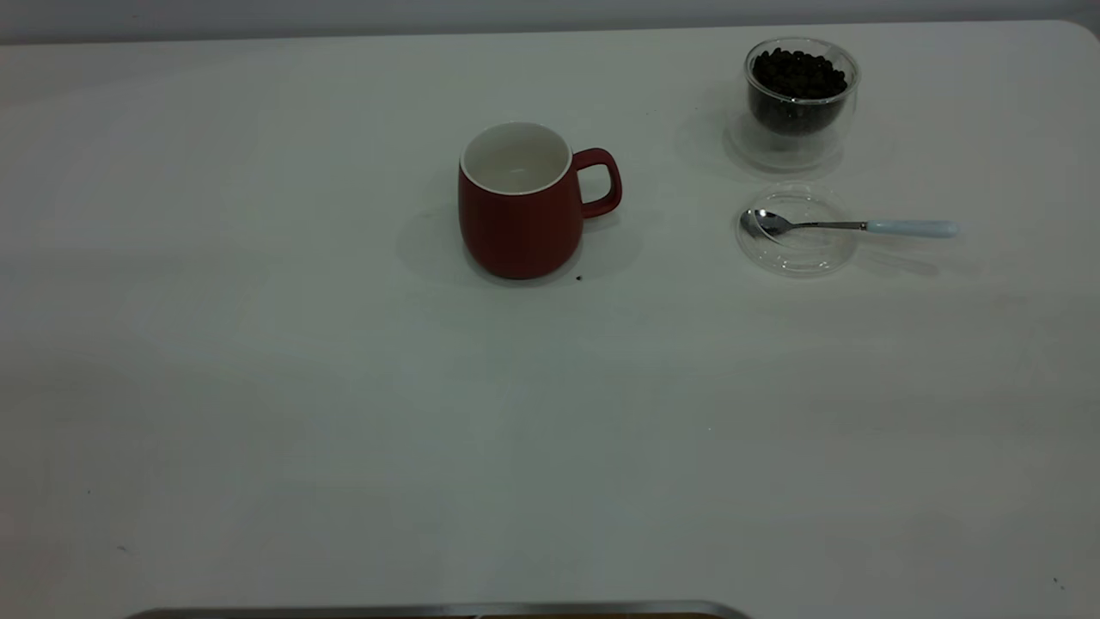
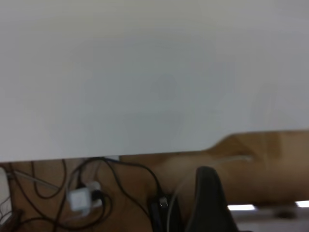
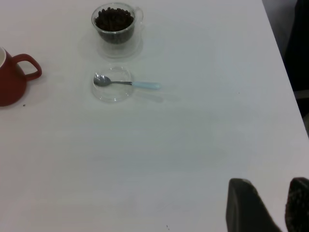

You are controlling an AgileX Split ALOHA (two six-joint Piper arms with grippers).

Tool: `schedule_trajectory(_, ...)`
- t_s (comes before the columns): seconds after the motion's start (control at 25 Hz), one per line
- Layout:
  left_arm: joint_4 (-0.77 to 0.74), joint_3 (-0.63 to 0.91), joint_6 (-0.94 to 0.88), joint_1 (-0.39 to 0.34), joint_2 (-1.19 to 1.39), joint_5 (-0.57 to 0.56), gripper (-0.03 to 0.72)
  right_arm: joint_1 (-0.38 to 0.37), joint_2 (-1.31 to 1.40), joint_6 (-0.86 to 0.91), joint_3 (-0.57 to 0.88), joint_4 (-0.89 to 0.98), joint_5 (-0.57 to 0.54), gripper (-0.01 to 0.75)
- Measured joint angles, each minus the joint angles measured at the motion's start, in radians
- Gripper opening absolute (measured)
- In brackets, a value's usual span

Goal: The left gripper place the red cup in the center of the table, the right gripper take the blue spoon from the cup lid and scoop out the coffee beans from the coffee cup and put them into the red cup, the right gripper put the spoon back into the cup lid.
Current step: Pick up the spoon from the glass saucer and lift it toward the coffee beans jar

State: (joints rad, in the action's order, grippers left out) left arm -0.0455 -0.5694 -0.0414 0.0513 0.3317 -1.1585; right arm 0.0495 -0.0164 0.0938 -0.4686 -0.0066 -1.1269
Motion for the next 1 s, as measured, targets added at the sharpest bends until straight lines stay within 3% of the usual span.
schedule_trajectory(0.16, 0.0, 0.077, -0.059, 0.0, -0.107, 0.018, 0.561, 0.0, 0.0, 0.0, 0.0, 0.0, 0.0, 0.241)
schedule_trajectory(0.48, 0.001, 0.083, -0.068, -0.004, -0.254, 0.024, 0.561, 0.0, 0.0, 0.0, 0.0, 0.0, 0.0, 0.241)
schedule_trajectory(0.8, 0.002, 0.083, -0.07, -0.132, -0.35, 0.022, 0.561, 0.0, 0.0, 0.0, 0.0, 0.0, 0.0, 0.241)
schedule_trajectory(1.0, 0.002, 0.083, -0.07, -0.082, -0.35, 0.022, 0.561, 0.0, 0.0, 0.0, 0.0, 0.0, 0.0, 0.241)
